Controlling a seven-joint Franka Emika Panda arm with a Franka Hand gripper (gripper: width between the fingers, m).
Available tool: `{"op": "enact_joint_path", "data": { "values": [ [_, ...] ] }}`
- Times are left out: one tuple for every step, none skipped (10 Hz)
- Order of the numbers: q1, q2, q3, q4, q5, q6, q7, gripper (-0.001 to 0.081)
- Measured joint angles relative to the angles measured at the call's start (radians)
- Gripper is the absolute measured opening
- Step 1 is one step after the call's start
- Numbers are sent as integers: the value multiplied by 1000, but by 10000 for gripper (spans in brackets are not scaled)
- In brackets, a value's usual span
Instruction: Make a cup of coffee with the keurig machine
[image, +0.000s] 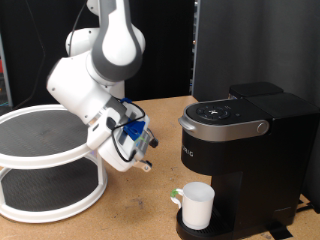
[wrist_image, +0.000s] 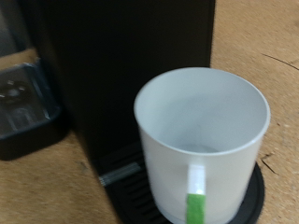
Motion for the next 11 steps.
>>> {"op": "enact_joint_path", "data": {
  "values": [
    [-18, -28, -18, -7, -36, -49, 17, 803],
    [-33, -61, -33, -13, -62, -86, 31, 803],
    [-45, -95, -43, -19, -83, -113, 50, 803],
    [-55, -131, -48, -24, -90, -130, 68, 803],
    [-61, -167, -51, -26, -91, -144, 92, 803],
    [-63, -205, -53, -27, -90, -147, 122, 803],
    [-64, -242, -53, -27, -90, -147, 155, 803],
    [-64, -278, -53, -27, -90, -149, 188, 803],
    [-64, -313, -53, -24, -91, -155, 222, 803],
    [-65, -346, -53, -19, -100, -166, 260, 803],
    [-67, -377, -54, -11, -121, -183, 302, 803]
  ]
}}
